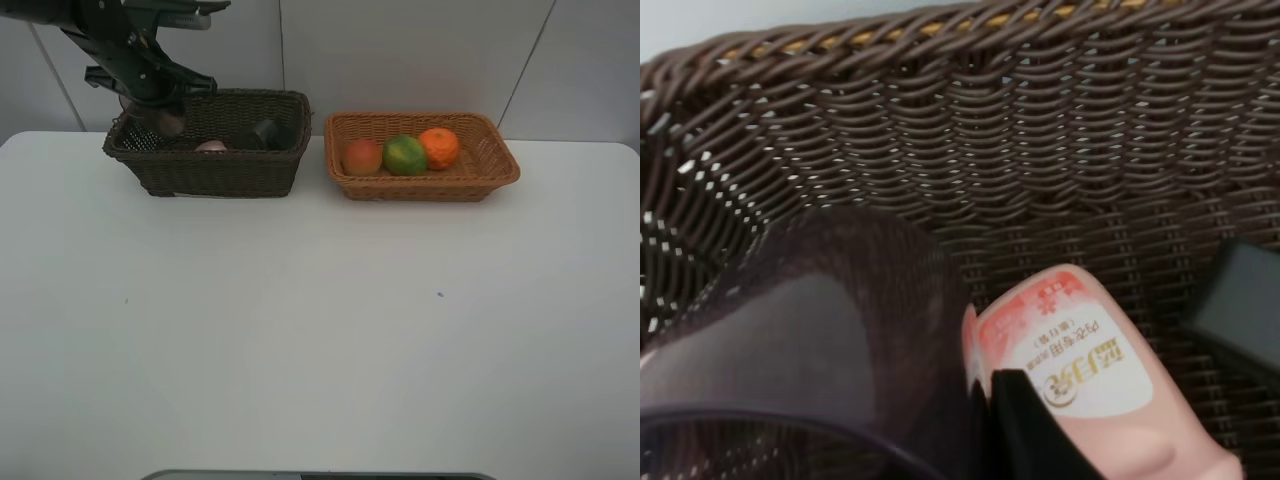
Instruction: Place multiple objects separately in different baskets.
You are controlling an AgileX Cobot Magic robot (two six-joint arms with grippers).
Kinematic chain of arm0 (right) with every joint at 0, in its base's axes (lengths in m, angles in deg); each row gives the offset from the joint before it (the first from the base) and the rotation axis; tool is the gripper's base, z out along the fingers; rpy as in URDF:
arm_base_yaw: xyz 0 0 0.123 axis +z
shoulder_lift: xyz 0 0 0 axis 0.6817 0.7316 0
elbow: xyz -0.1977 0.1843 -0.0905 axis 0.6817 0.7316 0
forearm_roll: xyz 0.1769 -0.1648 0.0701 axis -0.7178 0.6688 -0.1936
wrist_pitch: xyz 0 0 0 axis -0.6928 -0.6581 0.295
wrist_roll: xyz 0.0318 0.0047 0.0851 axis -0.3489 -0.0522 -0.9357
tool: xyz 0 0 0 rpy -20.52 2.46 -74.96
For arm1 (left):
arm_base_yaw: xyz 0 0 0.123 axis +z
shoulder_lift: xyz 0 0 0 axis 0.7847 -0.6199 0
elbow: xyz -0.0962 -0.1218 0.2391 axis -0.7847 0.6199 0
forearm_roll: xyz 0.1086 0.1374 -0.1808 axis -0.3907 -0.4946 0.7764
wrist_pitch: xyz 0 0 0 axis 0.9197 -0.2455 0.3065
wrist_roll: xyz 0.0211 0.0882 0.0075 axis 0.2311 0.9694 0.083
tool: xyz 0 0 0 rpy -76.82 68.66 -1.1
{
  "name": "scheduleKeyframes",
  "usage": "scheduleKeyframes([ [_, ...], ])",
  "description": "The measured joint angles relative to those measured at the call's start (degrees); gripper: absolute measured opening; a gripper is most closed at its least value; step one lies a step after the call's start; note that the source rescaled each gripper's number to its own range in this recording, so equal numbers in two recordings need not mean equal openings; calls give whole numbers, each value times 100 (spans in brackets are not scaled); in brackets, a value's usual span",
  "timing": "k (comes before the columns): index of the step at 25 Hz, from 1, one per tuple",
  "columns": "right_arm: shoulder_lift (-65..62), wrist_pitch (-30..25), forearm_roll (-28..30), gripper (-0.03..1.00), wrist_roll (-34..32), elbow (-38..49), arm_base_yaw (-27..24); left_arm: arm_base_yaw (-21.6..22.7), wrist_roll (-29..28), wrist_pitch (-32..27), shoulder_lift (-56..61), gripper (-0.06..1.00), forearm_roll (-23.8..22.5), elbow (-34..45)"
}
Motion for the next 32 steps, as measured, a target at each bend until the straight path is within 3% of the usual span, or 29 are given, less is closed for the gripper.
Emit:
scheduleKeyframes([
  [8, 0, 0, 0, 100, 0, 0, 0, 0, 0, 113, -206, 0, 38, 0],
  [11, 0, 0, 0, 100, 0, 0, 0, 0, 0, 113, -212, 8, 56, 0],
  [13, 0, 0, 0, 100, 0, 0, 0, 0, 0, 116, -217, 28, 56, 0],
  [17, 0, 0, 0, 100, 0, 0, 0, 0, 14, 133, -217, 85, 63, 0],
  [19, 0, 0, 0, 100, 0, 0, 0, 0, 19, 151, -217, 95, 63, 0],
  [26, 0, 0, 0, 100, 0, 0, 0, 0, 39, 108, -126, 100, 76, 0],
  [32, 0, 0, 0, 100, 0, 0, 0, 0, 39, -443, 364, 100, 168, 0],
])
